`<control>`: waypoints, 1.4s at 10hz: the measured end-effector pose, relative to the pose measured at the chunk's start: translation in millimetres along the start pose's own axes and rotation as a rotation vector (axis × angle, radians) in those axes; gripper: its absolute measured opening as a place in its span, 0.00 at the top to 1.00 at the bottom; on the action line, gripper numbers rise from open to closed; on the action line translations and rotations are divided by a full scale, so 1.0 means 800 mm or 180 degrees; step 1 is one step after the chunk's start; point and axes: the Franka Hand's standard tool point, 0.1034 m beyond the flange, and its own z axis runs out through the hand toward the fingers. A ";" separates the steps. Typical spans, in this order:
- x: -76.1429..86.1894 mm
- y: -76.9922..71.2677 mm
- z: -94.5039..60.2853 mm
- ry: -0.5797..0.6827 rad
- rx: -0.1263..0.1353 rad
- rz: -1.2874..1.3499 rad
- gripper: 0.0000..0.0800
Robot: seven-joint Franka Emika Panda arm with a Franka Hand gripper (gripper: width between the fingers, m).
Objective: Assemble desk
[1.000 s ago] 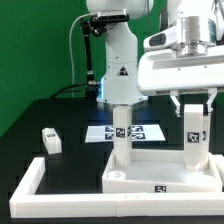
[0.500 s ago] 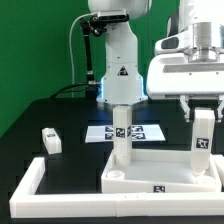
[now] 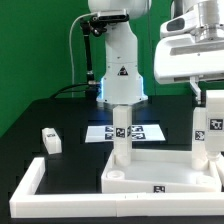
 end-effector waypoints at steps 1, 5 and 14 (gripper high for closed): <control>-0.001 0.008 0.007 -0.0002 -0.0042 0.0000 0.64; -0.012 0.021 0.031 -0.0036 -0.0155 -0.0056 0.64; -0.010 0.010 0.043 0.0031 -0.0161 -0.0127 0.64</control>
Offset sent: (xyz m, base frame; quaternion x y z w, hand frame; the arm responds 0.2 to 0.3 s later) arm 0.0128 -0.0098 -0.0179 -0.0115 0.0120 -0.0123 0.9998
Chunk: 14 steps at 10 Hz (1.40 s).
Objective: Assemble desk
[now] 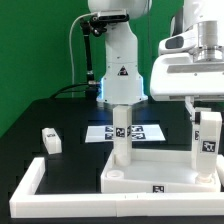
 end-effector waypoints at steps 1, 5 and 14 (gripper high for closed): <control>-0.003 -0.004 0.003 -0.0006 -0.0001 -0.0004 0.64; -0.007 -0.012 0.008 0.0105 0.0003 -0.0084 0.64; -0.010 -0.008 0.008 0.0250 0.0006 -0.0140 0.25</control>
Offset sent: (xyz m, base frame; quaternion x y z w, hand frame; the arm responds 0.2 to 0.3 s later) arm -0.0019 0.0059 -0.0076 -0.0008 0.0126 0.0071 0.9999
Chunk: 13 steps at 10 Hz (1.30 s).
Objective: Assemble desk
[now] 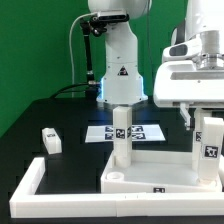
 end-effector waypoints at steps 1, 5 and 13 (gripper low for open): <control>0.000 0.000 0.000 0.0000 0.0000 0.0000 0.21; 0.000 0.000 0.000 0.0000 0.0000 0.0000 0.19; 0.030 0.010 -0.026 -0.0287 0.0086 0.0033 0.19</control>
Offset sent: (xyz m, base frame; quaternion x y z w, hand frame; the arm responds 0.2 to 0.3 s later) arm 0.0000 0.0000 0.0000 0.0000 0.0000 0.0000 1.0000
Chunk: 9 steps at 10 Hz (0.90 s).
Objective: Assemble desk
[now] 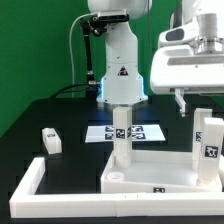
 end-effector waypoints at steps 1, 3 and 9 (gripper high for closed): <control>0.004 0.004 -0.001 -0.0033 0.0001 0.0029 0.19; 0.000 0.009 0.003 -0.0347 0.0000 0.0093 0.19; 0.004 0.025 0.012 -0.1979 -0.0059 0.0288 0.19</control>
Offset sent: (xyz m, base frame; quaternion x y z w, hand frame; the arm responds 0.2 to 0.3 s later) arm 0.0000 0.0000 0.0000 0.0000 -0.1938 0.0000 0.9810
